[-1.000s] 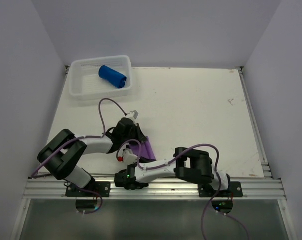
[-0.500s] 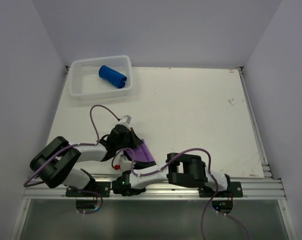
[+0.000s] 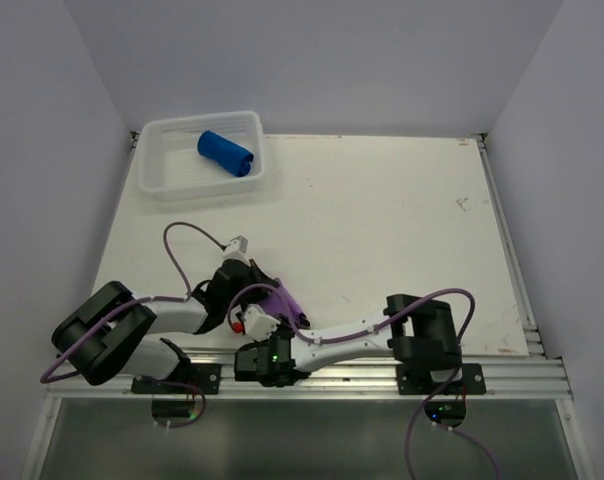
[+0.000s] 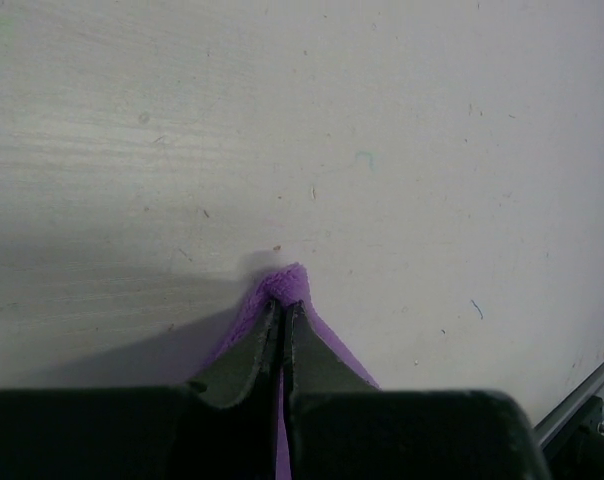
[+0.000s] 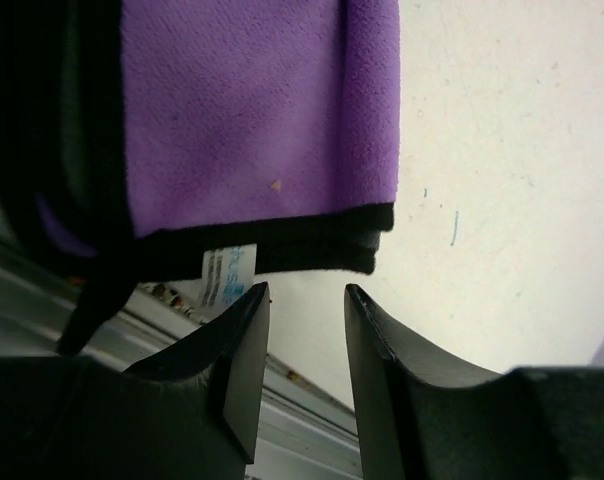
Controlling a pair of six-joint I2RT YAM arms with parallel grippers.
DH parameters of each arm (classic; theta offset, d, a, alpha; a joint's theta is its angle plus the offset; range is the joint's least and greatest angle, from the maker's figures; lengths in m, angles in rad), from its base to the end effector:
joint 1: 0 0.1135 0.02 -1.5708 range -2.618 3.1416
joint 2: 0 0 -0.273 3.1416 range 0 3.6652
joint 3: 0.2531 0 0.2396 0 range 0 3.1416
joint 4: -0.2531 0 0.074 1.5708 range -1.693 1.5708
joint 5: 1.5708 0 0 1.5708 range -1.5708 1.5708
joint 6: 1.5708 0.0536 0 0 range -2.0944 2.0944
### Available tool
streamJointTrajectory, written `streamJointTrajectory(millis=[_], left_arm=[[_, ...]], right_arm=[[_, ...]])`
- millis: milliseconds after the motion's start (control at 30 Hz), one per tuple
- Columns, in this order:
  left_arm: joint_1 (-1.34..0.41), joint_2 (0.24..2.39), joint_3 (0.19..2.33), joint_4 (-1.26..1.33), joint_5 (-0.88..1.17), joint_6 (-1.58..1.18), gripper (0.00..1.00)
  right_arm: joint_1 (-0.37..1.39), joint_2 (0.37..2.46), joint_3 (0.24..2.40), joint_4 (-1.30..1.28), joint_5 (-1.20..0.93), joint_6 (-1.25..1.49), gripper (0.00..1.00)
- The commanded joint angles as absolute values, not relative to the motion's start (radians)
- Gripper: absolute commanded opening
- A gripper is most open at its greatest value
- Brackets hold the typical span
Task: Roll the towels
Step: Roll the towel
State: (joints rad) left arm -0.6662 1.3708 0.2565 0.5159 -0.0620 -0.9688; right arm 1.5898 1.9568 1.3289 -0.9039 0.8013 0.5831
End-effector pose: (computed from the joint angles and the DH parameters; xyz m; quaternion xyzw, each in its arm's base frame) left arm 0.1807 -0.1378 0.1275 -0.1475 0.8714 -0.3219 0.3395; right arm 0.0318 0.3508 0.1675 -0.4374 0.8101 -0.1657 0.3535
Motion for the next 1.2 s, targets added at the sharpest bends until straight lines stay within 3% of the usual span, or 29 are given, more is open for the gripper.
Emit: streamJointTrajectory(millis=[0, 300, 467, 633, 1167], left_arm=[[-0.678, 1.39, 0.215, 0.431, -0.201, -0.968, 0.0], [-0.727, 1.41, 0.221, 0.422, -0.248, -0.983, 0.0], [-0.741, 1.373, 0.207, 0.419, -0.271, -0.988, 0.0], [-0.764, 1.322, 0.187, 0.408, -0.307, -1.0, 0.0], [-0.801, 1.296, 0.179, 0.402, -0.342, -1.006, 0.0]], right_arm=[[1.589, 1.803, 1.272, -0.776, 0.712, 0.598, 0.41], [1.502, 1.409, 0.999, -0.477, 0.565, 0.637, 0.43], [1.303, 1.287, 0.864, -0.312, 0.368, 0.699, 0.32], [1.158, 1.284, 0.81, -0.2, 0.218, 0.794, 0.19], [1.094, 1.436, 0.741, -0.083, 0.097, 0.856, 0.21]])
